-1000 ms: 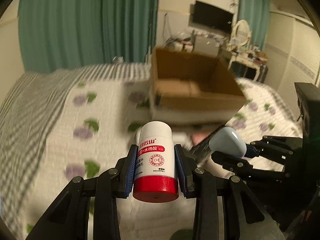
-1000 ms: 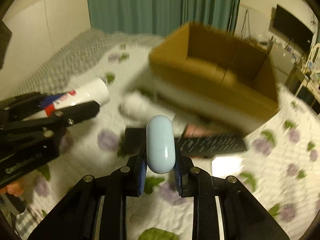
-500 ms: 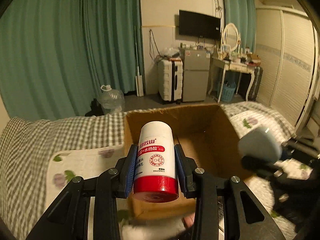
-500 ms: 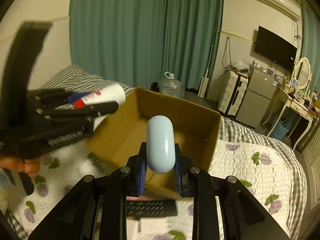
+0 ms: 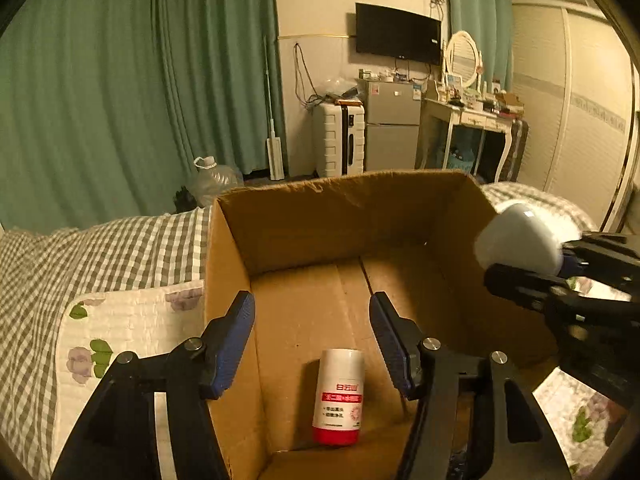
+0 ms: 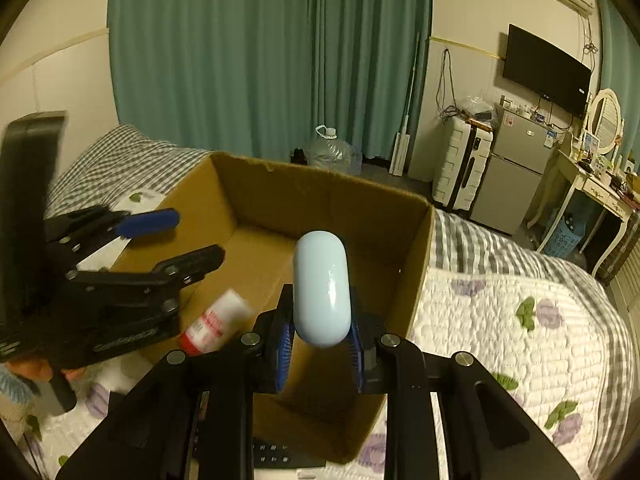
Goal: Organize rigid objects
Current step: 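Lower the bottle into the box and open the left gripper while the right carries the case, then release the blue case into the box, then grasp a white charger with the right gripper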
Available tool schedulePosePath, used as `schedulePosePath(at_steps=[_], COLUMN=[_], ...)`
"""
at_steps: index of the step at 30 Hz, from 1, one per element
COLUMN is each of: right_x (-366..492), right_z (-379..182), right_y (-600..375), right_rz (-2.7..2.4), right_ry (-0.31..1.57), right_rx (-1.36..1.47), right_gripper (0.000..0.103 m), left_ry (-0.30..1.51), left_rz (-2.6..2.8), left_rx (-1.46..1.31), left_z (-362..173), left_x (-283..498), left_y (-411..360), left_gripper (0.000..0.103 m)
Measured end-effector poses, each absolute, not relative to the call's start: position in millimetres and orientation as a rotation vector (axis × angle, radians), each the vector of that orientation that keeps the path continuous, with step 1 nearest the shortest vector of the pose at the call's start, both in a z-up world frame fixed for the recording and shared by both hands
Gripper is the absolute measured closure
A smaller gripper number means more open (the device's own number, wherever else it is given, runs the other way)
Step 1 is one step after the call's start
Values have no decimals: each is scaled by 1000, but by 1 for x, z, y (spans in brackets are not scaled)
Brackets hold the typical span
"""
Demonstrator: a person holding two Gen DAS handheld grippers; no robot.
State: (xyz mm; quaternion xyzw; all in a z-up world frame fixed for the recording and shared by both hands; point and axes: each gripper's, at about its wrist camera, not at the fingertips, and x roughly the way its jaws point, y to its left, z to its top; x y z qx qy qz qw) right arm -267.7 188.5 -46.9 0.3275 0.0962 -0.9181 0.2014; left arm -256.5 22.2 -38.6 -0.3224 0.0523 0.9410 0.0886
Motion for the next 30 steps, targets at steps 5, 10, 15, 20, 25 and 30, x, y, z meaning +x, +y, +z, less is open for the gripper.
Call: schedulePosePath(at_steps=[5, 10, 15, 20, 25, 30], right_x=[-280, -239, -187, -135, -106, -108], right_z=[-51, -27, -3, -16, -69, -121], right_y=[184, 198, 208, 206, 197, 173], right_rz=[-2579, -2631, -2658, -2631, -2576, -2503], right_ry=[265, 254, 271, 283, 229, 285], right_rx=[939, 880, 878, 933, 1069, 1200], right_gripper=[60, 25, 25, 25, 25, 25], left_ry=[134, 109, 64, 77, 80, 96], left_rz=[2834, 2845, 2876, 2891, 2901, 2853], left_rx=[-946, -934, -900, -930, -1009, -1130], left_z=[-25, -4, 24, 17, -22, -64], left_x=[-244, -210, -161, -110, -80, -84], left_y=[12, -1, -16, -32, -39, -41], left_gripper=[41, 41, 40, 39, 39, 39])
